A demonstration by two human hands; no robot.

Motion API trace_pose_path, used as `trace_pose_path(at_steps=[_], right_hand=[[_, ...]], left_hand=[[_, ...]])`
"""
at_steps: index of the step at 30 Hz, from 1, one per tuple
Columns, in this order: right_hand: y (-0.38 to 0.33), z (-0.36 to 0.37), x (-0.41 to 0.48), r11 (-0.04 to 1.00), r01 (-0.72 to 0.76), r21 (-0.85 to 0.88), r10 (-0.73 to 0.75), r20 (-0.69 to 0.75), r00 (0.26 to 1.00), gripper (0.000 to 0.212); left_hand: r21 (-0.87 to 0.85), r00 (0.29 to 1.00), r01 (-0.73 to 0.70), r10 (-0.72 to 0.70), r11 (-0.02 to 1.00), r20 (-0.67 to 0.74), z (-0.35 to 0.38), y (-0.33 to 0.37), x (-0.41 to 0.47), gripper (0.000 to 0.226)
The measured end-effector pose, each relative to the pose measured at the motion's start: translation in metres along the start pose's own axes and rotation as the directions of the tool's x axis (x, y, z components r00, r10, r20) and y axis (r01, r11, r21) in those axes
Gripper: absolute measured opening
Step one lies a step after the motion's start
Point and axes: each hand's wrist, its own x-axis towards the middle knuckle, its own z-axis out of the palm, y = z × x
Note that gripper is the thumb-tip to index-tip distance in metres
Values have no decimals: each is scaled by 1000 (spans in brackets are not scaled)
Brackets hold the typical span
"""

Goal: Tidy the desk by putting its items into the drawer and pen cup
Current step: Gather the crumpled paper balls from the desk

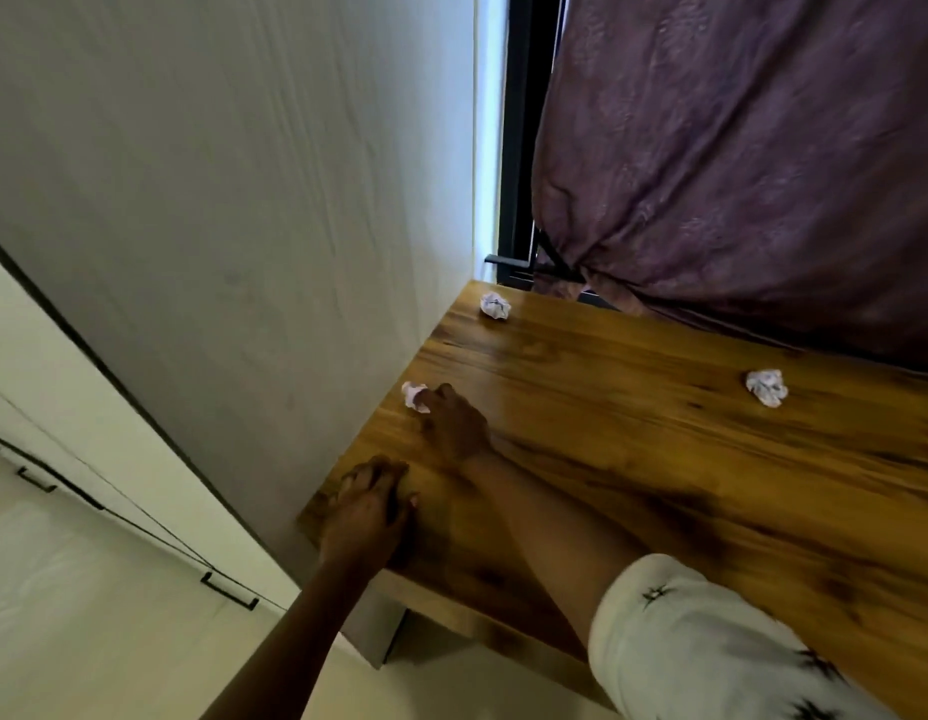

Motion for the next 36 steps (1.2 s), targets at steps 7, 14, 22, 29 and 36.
trace_pose_path(at_steps=[7,14,22,29,36], right_hand=[[5,-28,-12,944,-27,329,99,-206,973,7],[1,-60,-31,858,-119,499,-17,259,966,19],[78,-102,105,942,-228,247,282,-208,937,24],[131,-83,190,974,-164,-158,175,61,983,40],[94,-101,90,893,-141,428,217,-134,967,43]], left_hand=[[-962,918,272,-309,34,249,-34,41,60,36],[-725,890,371,1,-580,455,-33,79,107,27],[-710,867,268,-159,-651,473,-18,96,169,19],[-720,930,229,-71,-655,360,6,89,196,55],[-686,917,291,-11,-667,400,-7,108,172,54]])
